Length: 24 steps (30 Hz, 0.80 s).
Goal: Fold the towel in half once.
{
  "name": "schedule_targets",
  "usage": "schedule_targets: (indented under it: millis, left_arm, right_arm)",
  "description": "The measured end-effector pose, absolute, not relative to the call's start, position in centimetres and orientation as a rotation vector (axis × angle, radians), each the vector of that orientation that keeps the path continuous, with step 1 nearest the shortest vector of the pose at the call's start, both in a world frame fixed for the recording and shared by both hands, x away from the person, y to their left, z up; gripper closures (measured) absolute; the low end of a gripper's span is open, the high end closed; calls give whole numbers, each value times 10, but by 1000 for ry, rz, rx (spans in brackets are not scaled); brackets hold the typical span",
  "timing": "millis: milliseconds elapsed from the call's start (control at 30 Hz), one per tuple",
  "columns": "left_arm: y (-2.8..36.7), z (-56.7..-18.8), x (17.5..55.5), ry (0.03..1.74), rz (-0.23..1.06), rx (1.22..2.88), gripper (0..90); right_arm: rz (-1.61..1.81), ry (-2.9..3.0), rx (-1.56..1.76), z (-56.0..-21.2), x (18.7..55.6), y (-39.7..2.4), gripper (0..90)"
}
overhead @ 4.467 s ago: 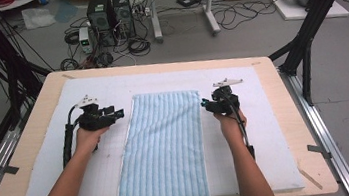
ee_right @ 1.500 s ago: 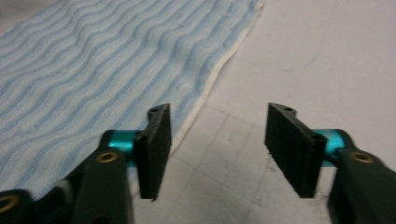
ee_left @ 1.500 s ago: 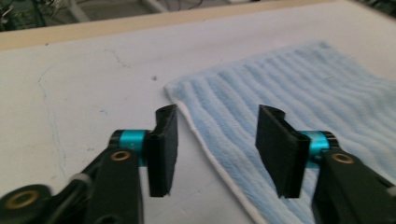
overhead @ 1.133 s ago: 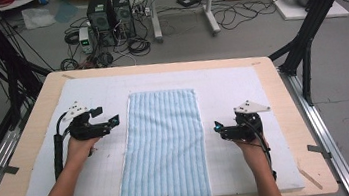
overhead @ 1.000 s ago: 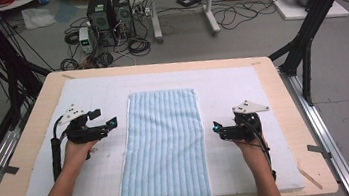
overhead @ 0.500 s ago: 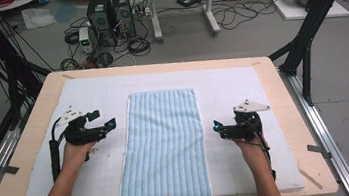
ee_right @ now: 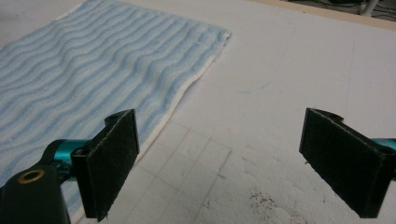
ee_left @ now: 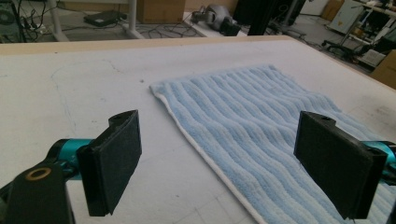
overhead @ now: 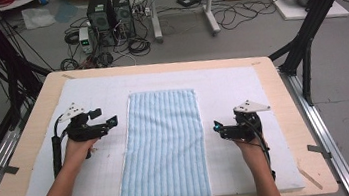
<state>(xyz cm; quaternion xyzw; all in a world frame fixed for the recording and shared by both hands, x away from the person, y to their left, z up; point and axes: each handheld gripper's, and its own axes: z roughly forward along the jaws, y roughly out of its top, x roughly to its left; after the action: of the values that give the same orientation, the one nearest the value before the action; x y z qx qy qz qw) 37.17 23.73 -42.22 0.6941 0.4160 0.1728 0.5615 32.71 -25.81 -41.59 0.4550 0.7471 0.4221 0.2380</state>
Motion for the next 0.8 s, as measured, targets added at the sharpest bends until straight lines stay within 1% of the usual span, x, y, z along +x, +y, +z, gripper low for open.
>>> schedule_targets:
  millis: [33,133,233,267,367,467,500,567,633,700,733,767,800]
  left_arm:
    - [237,-423,374,984,399,1636,204]
    - [233,-424,380,1024,399,1650,228]
    - [226,-425,388,1040,398,1699,230]
    - [222,-425,393,1044,400,1716,254]
    - [214,-425,401,1051,395,1732,276]
    - [202,-429,410,1067,420,1769,295]
    - [198,-431,414,1076,427,1783,288]
    - [191,-436,418,1101,481,1799,274]
    - [184,-442,422,1120,479,1857,282]
    - [180,-445,423,1111,478,1883,307]
    - [174,-448,425,1077,460,1931,308]
    - [174,-448,425,1077,460,1931,331]
    - [167,-451,425,1067,455,1968,369]
  right_arm:
    - [1158,2048,1247,-416,327,-258,110]
    - [1163,2052,1244,-416,327,-258,110]
    - [1158,2057,1243,-417,327,-258,110]
    - [1158,2057,1248,-418,327,-259,110]
    - [1156,2062,1262,-420,327,-261,110]
    - [1154,2063,1265,-422,327,-262,110]
    - [1156,2066,1270,-422,328,-263,110]
    - [1156,2065,1272,-422,327,-262,110]
    - [1160,2066,1264,-422,327,-262,110]
    - [1155,2064,1274,-423,327,-262,110]
    - [1153,2065,1272,-423,327,-262,110]
    - [1153,2065,1272,-423,327,-262,110]
    - [1152,2070,1272,-425,327,-262,110]
